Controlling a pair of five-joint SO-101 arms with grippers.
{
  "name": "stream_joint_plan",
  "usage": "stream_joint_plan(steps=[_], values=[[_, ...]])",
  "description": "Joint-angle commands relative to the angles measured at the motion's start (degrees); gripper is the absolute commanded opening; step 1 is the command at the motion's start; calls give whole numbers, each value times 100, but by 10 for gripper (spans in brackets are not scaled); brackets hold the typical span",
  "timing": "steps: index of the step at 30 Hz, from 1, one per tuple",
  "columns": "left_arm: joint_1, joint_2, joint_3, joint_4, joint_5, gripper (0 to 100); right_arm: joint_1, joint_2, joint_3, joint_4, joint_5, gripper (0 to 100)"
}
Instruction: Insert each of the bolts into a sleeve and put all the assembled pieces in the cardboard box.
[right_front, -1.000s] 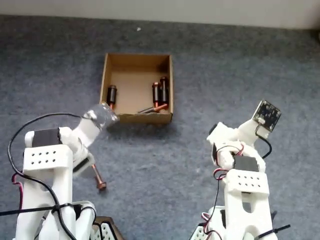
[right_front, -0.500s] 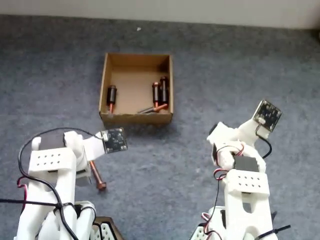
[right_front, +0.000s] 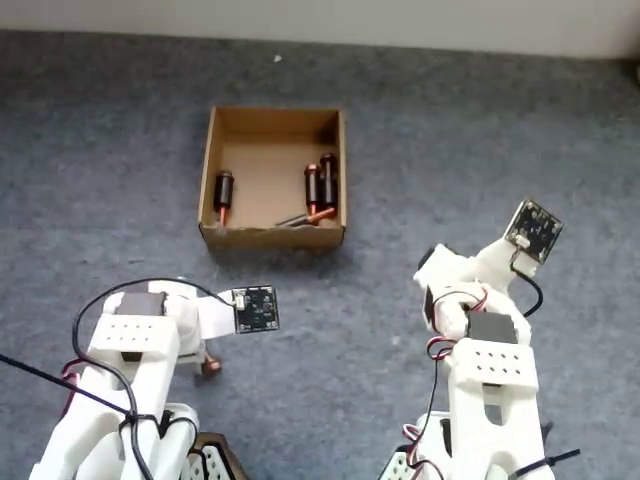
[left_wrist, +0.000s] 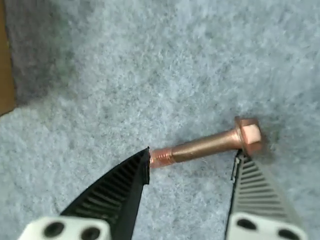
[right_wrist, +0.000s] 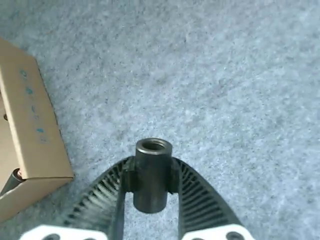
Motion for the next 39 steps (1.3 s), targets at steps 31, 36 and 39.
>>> stream_joint_plan(steps=[31, 36, 39], values=[[1596, 2932, -2193, 1011, -308, 92, 75, -171, -40, -110, -44, 6], [1657, 3204, -2519, 1319, -211, 10, 75, -171, -40, -110, -44, 6], [1657, 2923, -2703, 1345, 563, 5, 66, -215, -40, -110, -44, 6]])
